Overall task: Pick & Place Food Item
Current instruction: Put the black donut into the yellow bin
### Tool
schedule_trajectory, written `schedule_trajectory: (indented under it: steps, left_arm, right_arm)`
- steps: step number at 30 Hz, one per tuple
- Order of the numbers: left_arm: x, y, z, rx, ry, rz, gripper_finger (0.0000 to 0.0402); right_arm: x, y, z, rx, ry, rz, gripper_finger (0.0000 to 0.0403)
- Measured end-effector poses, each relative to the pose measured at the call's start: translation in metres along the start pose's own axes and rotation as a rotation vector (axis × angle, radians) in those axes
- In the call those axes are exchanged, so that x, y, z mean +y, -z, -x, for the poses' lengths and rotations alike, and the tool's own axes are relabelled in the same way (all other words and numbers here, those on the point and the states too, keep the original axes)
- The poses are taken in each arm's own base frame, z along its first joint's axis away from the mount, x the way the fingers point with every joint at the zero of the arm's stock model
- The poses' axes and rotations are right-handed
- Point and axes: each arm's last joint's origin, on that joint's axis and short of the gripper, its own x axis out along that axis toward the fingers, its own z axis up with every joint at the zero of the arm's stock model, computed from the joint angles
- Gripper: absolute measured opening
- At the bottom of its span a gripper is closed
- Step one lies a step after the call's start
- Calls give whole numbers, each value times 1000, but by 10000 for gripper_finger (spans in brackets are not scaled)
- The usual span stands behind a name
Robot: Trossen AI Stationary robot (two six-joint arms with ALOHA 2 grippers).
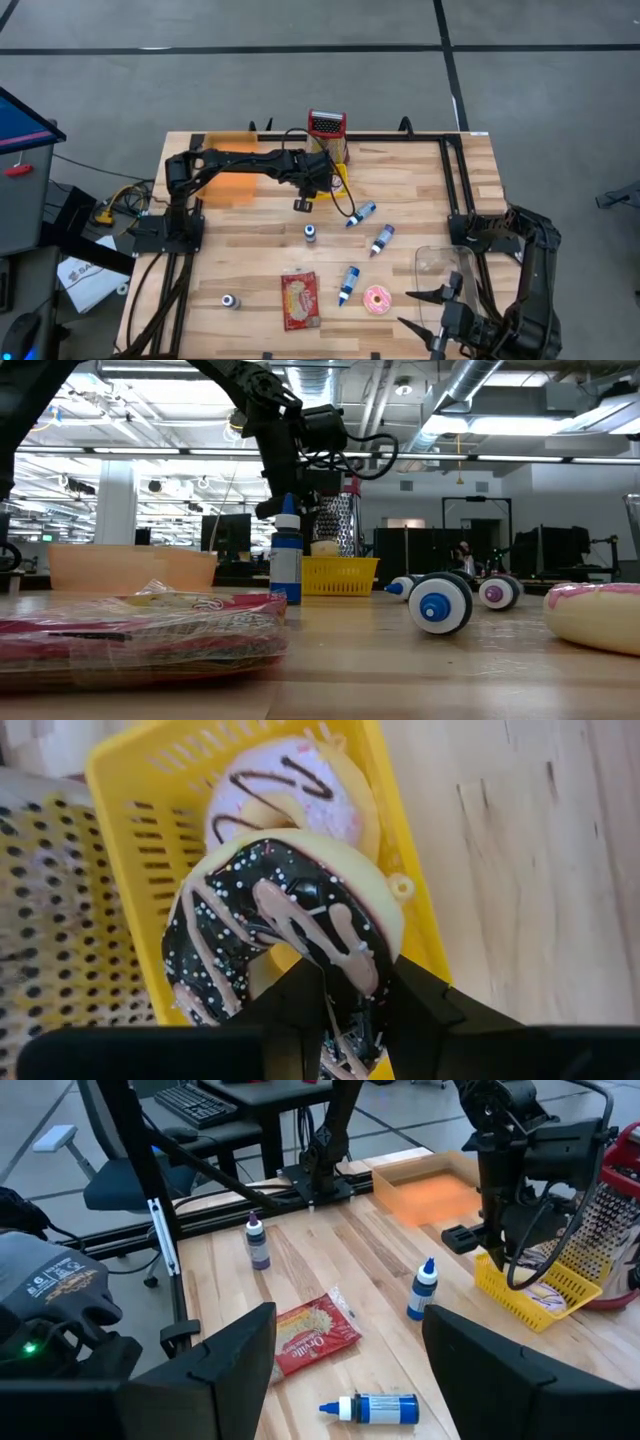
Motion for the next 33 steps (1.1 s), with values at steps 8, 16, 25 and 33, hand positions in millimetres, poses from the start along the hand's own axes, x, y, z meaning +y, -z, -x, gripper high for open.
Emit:
schedule_trajectory:
  steps: [8,16,25,33]
  left_arm:
    - [0,1,0,8,5,-1,88]
    - [-1,3,0,24,14,-2,139]
    - [-1,3,0,39,-2,-1,182]
    - [0,5,2,58,-21,-5,185]
  right_arm:
    - [0,0,0,-1,-1,3,244]
    - [0,1,2,-3,-5,6,244]
    - [0,1,2,-3,-3,10,244]
    - [0,1,2,-3,-3,13,244]
